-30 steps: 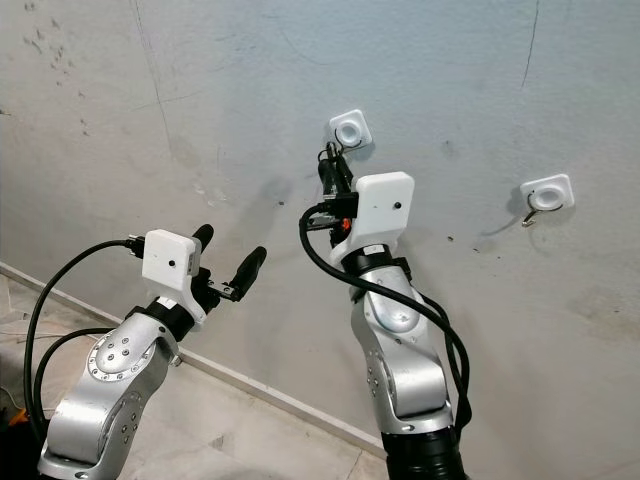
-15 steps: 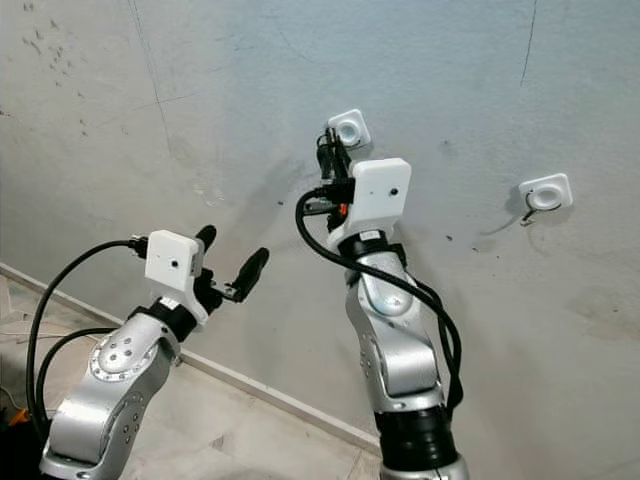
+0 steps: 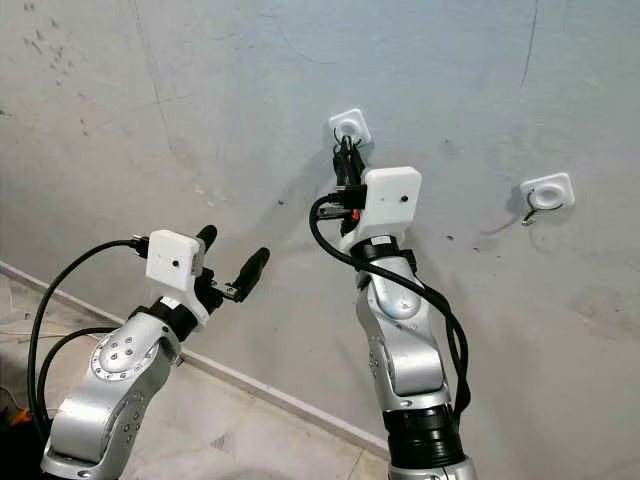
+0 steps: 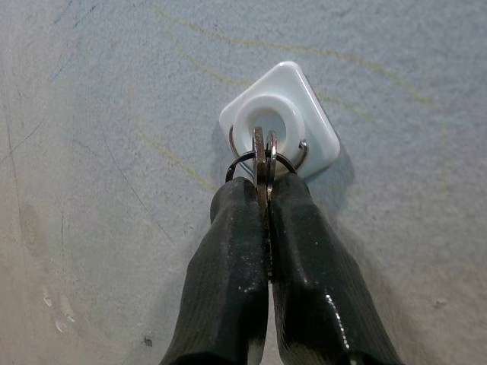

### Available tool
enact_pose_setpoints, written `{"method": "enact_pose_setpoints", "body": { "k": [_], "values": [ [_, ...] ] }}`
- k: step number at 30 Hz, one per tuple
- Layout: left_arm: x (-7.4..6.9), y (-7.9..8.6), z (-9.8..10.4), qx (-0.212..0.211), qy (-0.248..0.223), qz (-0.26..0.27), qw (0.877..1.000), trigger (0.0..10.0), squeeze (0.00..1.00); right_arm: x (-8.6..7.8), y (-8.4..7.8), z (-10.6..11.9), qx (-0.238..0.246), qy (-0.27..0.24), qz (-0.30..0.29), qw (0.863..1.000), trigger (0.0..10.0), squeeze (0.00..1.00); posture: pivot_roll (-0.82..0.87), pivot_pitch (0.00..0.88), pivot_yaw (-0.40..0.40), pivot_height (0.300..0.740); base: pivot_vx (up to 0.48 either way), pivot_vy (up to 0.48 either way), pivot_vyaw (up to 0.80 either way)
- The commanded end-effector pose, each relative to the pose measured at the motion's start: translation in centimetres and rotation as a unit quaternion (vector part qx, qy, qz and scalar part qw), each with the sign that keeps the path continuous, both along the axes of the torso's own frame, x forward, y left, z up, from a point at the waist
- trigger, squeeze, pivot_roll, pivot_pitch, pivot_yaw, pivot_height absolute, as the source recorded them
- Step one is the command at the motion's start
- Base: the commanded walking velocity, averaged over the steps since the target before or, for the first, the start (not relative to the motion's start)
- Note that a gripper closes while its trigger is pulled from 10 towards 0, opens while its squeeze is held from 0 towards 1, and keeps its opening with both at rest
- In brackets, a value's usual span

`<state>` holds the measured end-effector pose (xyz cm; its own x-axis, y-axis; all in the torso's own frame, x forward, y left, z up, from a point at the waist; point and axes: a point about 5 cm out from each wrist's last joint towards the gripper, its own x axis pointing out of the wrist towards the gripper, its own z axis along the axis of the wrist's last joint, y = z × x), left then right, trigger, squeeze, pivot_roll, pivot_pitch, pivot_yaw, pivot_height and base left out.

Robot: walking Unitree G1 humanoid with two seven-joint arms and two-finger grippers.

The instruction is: Hang keys on a hook

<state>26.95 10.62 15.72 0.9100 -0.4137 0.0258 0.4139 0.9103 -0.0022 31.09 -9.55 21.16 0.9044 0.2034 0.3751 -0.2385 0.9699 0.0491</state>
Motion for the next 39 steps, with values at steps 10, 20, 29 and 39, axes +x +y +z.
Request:
{"method": "enact_pose_setpoints", "body": {
  "k": [10, 20, 29, 39],
  "values": [
    [0.1, -0.1, 0.1, 0.002, -0.002, -0.008, 1.000, 10.0, 0.00, -0.9, -0.7, -2.1, -0.006, 0.034, -0.005, 0.999, 10.0, 0.00, 0.16, 0.017, -0.056, 0.740, 0.000, 0.000, 0.00],
    [0.1, -0.1, 0.1, 0.003, -0.002, -0.008, 1.000, 10.0, 0.00, -1.1, -0.3, -1.5, 0.003, 0.026, 0.005, 1.000, 10.0, 0.00, 0.16, 0.017, -0.054, 0.740, 0.000, 0.000, 0.00],
    [0.1, -0.1, 0.1, 0.003, -0.002, -0.007, 1.000, 10.0, 0.00, -0.7, 0.8, 2.2, 0.034, -0.025, 0.013, 0.999, 10.0, 0.00, 0.16, 0.017, -0.058, 0.740, 0.000, 0.000, 0.00],
    [0.1, -0.1, 0.1, 0.002, -0.002, -0.006, 1.000, 10.0, 0.00, -0.9, 1.7, 2.7, 0.040, -0.028, 0.035, 0.998, 10.0, 0.00, 0.16, 0.018, -0.061, 0.740, 0.000, 0.000, 0.00]
  ]
}}
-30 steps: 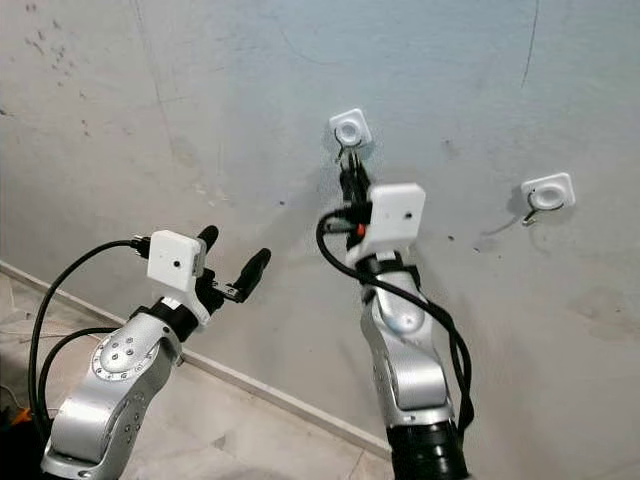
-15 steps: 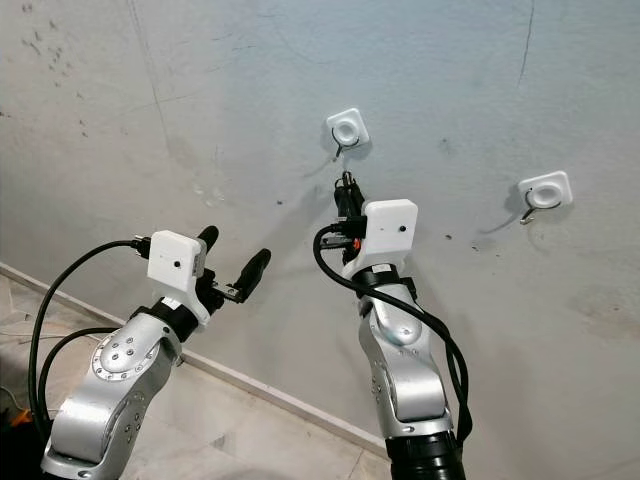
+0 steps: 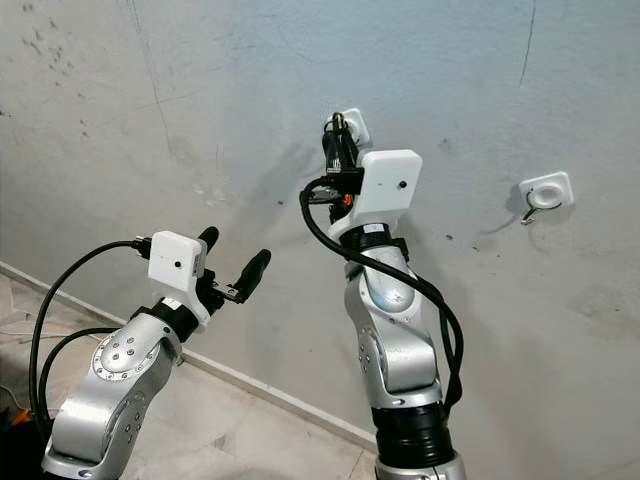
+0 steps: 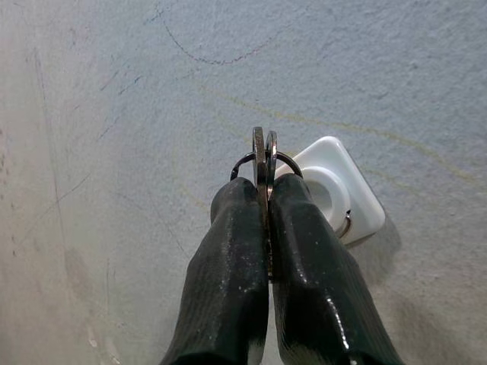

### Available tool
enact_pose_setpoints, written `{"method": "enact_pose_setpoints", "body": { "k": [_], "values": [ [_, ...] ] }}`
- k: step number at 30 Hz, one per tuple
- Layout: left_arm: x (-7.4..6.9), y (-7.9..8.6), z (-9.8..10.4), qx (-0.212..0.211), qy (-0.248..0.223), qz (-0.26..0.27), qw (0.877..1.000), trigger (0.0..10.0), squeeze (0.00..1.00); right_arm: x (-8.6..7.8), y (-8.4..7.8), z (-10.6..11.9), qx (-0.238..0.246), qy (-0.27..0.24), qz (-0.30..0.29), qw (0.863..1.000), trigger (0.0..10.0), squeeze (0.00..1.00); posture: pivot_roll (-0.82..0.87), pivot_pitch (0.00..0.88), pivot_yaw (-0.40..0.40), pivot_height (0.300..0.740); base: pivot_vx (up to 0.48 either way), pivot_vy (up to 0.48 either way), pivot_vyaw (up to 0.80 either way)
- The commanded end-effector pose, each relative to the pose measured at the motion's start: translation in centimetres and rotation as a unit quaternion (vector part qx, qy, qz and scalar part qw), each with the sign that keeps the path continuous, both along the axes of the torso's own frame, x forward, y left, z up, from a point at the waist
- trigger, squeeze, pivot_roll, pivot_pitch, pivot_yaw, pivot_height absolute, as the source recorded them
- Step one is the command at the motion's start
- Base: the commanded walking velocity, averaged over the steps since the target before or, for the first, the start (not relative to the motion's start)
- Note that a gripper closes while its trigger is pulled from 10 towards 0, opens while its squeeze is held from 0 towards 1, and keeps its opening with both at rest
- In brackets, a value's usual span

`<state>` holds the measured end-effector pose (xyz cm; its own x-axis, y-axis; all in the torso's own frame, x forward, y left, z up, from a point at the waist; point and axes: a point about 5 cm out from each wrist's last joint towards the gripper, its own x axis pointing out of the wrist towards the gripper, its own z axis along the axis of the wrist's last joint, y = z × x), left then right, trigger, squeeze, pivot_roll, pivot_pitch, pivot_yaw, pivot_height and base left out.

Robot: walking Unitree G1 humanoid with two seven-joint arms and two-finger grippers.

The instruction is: Hang keys on a hook

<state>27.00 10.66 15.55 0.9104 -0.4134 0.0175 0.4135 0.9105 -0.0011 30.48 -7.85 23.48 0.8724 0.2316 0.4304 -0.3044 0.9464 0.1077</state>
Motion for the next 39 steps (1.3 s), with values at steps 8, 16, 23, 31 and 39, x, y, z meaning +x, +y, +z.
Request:
{"method": "enact_pose_setpoints", "body": {
  "k": [8, 16, 23, 31, 39],
  "values": [
    [0.0, -0.2, 0.2, 0.000, -0.004, -0.008, 1.000, 10.0, 0.00, -0.6, 0.3, -0.7, 0.000, 0.016, 0.016, 1.000, 10.0, 0.00, 0.16, 0.019, -0.061, 0.740, 0.000, 0.000, 0.00],
    [0.0, -0.2, 0.3, 0.001, -0.005, -0.008, 1.000, 10.0, 0.00, -0.4, 0.5, -1.7, -0.005, 0.029, 0.016, 0.999, 10.0, 0.00, 0.17, 0.021, -0.059, 0.740, 0.000, 0.000, 0.00],
    [0.0, -0.1, 0.4, 0.002, -0.006, -0.006, 1.000, 10.0, 0.00, 0.1, 0.9, -2.1, -0.006, 0.031, 0.016, 0.999, 10.0, 0.00, 0.18, 0.024, -0.060, 0.740, 0.000, 0.000, 0.00],
    [-0.1, 0.1, 0.4, 0.004, -0.006, -0.004, 1.000, 10.0, 0.00, 1.0, 1.5, -0.9, 0.005, 0.013, 0.019, 1.000, 10.0, 0.00, 0.19, 0.026, -0.063, 0.740, 0.000, 0.000, 0.00],
    [-0.2, 0.1, 0.3, 0.004, -0.006, -0.003, 1.000, 10.0, 0.00, 0.9, 1.5, 0.3, 0.013, -0.006, 0.023, 1.000, 10.0, 0.00, 0.19, 0.024, -0.067, 0.740, 0.000, 0.000, 0.00]
  ]
}}
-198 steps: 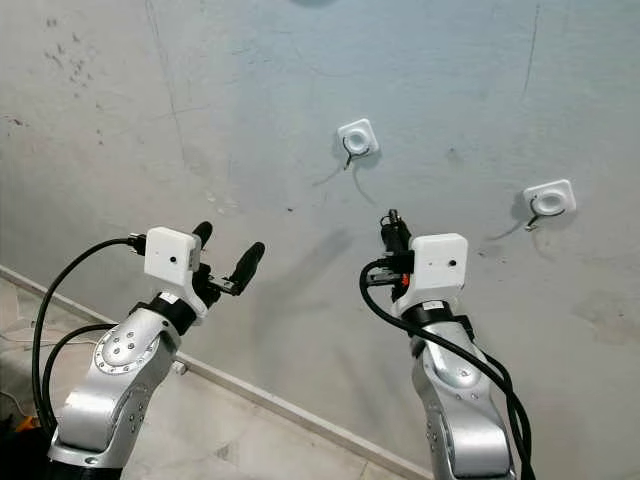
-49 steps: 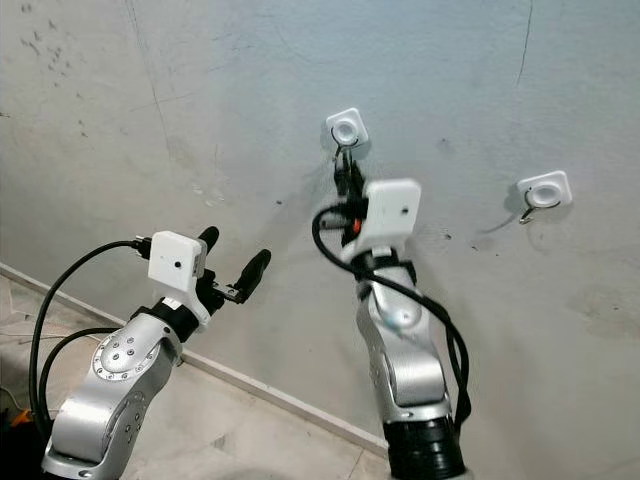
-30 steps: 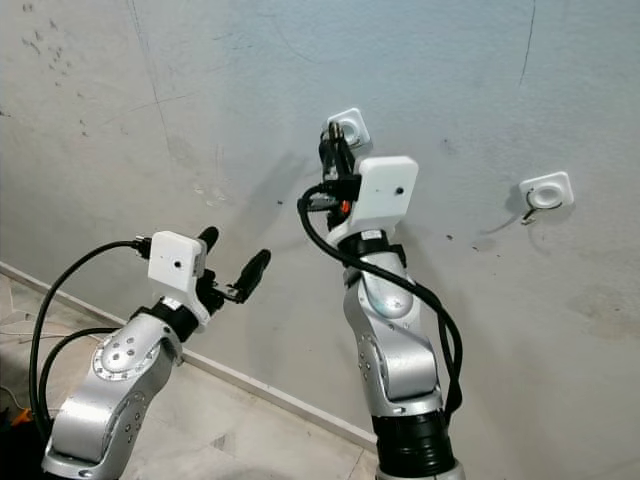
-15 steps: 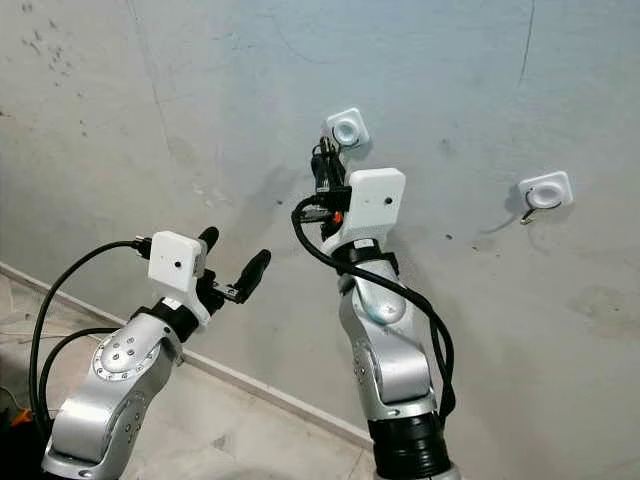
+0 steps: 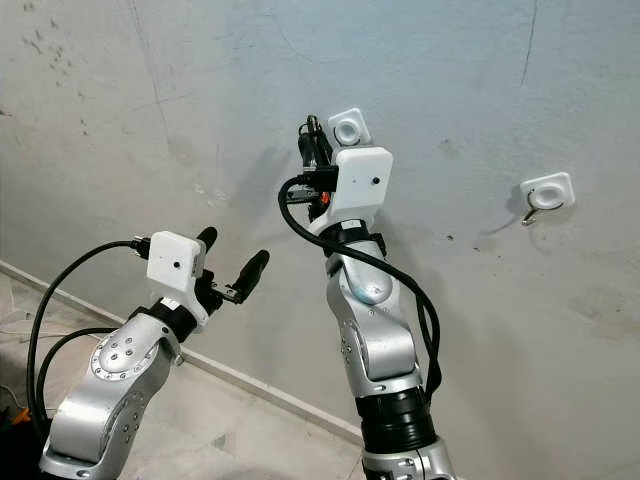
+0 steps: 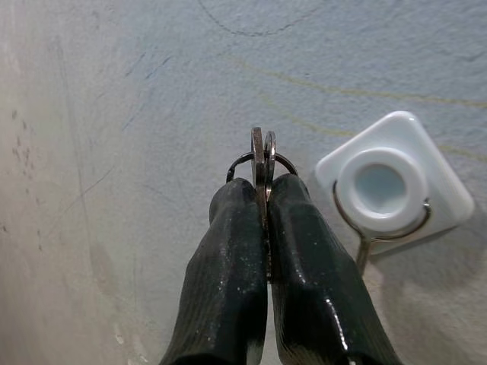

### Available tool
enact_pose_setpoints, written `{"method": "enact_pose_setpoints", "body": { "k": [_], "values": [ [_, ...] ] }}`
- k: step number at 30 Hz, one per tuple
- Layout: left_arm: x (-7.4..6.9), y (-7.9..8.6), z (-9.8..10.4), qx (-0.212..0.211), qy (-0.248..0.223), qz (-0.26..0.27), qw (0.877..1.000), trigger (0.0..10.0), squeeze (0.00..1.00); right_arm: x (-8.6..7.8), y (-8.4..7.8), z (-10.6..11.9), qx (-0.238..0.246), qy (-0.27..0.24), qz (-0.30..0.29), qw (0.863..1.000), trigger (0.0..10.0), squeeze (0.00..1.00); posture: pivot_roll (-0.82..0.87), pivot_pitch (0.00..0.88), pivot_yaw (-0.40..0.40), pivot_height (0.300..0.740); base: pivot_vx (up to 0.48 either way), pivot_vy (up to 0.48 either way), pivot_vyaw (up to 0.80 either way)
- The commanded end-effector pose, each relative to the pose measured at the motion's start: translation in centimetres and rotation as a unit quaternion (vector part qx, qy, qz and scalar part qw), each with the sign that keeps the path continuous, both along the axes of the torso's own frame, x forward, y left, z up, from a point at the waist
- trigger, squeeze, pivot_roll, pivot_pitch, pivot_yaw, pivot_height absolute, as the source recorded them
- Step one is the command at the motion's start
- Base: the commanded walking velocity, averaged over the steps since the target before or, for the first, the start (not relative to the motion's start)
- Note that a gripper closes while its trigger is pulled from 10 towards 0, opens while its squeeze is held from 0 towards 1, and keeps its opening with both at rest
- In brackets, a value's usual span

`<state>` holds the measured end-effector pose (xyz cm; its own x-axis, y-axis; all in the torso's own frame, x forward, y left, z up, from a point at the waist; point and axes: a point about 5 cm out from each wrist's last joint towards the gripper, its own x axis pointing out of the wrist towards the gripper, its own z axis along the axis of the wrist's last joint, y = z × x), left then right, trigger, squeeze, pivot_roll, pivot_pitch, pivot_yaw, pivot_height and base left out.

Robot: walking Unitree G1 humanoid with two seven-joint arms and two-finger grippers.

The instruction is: Hang keys on a hook

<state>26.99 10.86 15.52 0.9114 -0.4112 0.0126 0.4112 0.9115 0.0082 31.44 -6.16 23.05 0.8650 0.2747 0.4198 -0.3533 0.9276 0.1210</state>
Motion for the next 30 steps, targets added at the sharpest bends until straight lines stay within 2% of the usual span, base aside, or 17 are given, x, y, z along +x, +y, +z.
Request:
{"method": "enact_pose_setpoints", "body": {
  "k": [1, 11, 30],
  "values": [
    [-0.2, -0.1, 0.3, -0.002, -0.006, -0.005, 1.000, 10.0, 0.00, -0.1, -0.3, 0.7, 0.009, -0.014, -0.004, 1.000, 10.0, 0.00, 0.19, 0.024, -0.067, 0.740, 0.000, 0.000, 0.00],
    [-0.2, -0.2, 0.3, -0.003, -0.004, -0.006, 1.000, 10.0, 0.00, 0.4, -1.7, -0.4, 0.000, 0.003, -0.033, 0.999, 10.0, 0.00, 0.19, 0.026, -0.068, 0.740, 0.000, 0.000, 0.00],
    [-0.3, -0.2, 0.3, -0.003, -0.002, -0.007, 1.000, 10.0, 0.00, 0.4, -1.3, -2.8, -0.010, 0.036, -0.027, 0.999, 10.0, 0.00, 0.19, 0.032, -0.066, 0.740, 0.000, 0.000, 0.00]
  ]
}}
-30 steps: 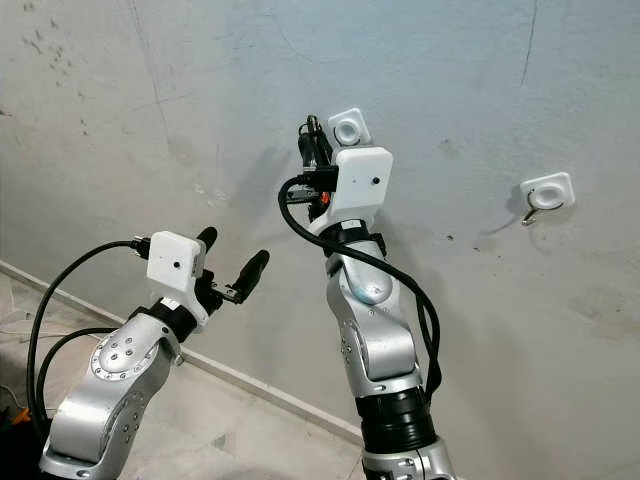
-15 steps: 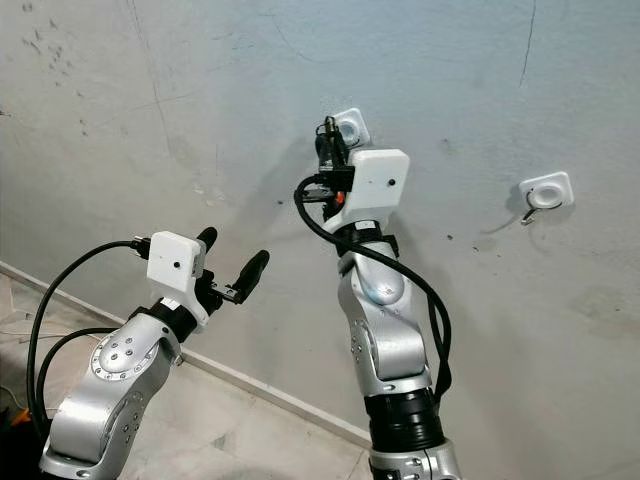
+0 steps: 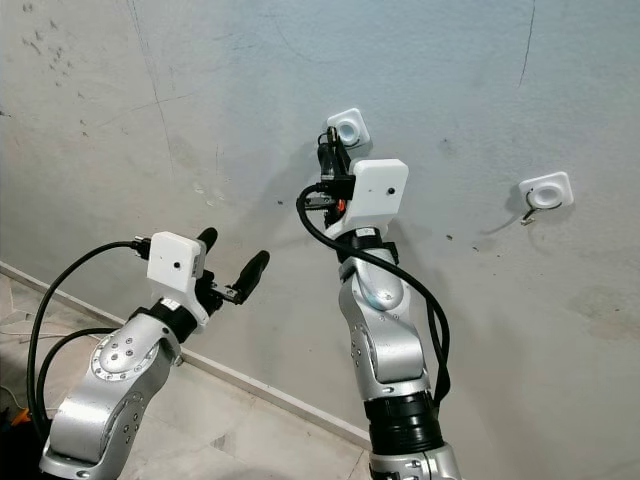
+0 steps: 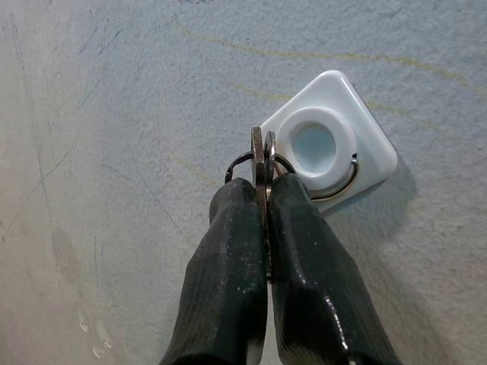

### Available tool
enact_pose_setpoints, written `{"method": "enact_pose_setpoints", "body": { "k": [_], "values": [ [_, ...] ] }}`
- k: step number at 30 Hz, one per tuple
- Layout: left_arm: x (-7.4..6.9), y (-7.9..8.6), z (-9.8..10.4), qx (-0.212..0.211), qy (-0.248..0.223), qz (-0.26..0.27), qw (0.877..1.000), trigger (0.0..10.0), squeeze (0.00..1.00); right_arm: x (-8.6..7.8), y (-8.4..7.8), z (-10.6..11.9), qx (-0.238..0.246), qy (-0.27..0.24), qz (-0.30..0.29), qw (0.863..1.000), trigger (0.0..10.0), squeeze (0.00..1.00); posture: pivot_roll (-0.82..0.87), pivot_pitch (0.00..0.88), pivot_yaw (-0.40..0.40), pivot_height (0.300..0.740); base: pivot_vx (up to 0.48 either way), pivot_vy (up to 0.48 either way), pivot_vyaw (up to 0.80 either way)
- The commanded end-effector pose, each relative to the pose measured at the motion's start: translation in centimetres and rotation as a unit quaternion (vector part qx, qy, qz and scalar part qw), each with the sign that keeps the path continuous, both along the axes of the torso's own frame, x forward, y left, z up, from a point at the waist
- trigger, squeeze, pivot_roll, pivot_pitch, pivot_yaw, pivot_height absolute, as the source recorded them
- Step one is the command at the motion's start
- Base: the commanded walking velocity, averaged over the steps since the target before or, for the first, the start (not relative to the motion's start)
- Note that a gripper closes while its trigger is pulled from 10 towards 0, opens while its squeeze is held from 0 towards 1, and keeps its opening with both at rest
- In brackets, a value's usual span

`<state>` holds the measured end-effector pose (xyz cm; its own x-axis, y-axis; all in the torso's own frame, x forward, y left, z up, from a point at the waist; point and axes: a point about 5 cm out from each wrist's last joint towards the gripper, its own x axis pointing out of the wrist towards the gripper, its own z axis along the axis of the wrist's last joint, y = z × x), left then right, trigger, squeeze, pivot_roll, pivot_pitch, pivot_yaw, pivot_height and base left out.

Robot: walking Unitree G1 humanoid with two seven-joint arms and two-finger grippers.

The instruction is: Hang keys on a hook

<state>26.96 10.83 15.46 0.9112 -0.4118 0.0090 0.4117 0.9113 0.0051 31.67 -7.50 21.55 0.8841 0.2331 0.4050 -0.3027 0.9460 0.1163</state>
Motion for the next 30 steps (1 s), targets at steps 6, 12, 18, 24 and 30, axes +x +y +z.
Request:
{"method": "enact_pose_setpoints", "body": {
  "k": [6, 12, 18, 24, 30],
  "values": [
    [-0.3, -0.2, 0.3, -0.003, -0.003, -0.007, 1.000, 10.0, 0.00, 0.2, -0.3, -1.5, -0.005, 0.031, -0.008, 0.999, 10.0, 0.00, 0.19, 0.032, -0.066, 0.740, 0.000, 0.000, 0.00],
    [-0.3, -0.2, 0.3, -0.002, -0.004, -0.008, 1.000, 10.0, 0.00, 0.1, -0.7, -1.7, -0.005, 0.033, -0.013, 0.999, 10.0, 0.00, 0.19, 0.032, -0.066, 0.740, 0.000, 0.000, 0.00],
    [-0.2, -0.2, 0.3, -0.002, -0.003, -0.008, 1.000, 10.0, 0.00, -0.1, -0.8, -2.1, -0.006, 0.039, -0.014, 0.999, 10.0, 0.00, 0.18, 0.034, -0.063, 0.740, 0.000, 0.000, 0.00],
    [-0.2, -0.2, 0.3, -0.002, -0.004, -0.009, 1.000, 10.0, 0.00, -0.5, -1.0, -2.6, -0.009, 0.045, -0.014, 0.999, 10.0, 0.00, 0.18, 0.035, -0.062, 0.740, 0.000, 0.000, 0.00],
    [-0.2, -0.2, 0.3, -0.002, -0.004, -0.009, 1.000, 10.0, 0.00, -0.6, -1.1, -2.8, -0.010, 0.048, -0.014, 0.999, 10.0, 0.00, 0.18, 0.035, -0.062, 0.740, 0.000, 0.000, 0.00]
  ]
}}
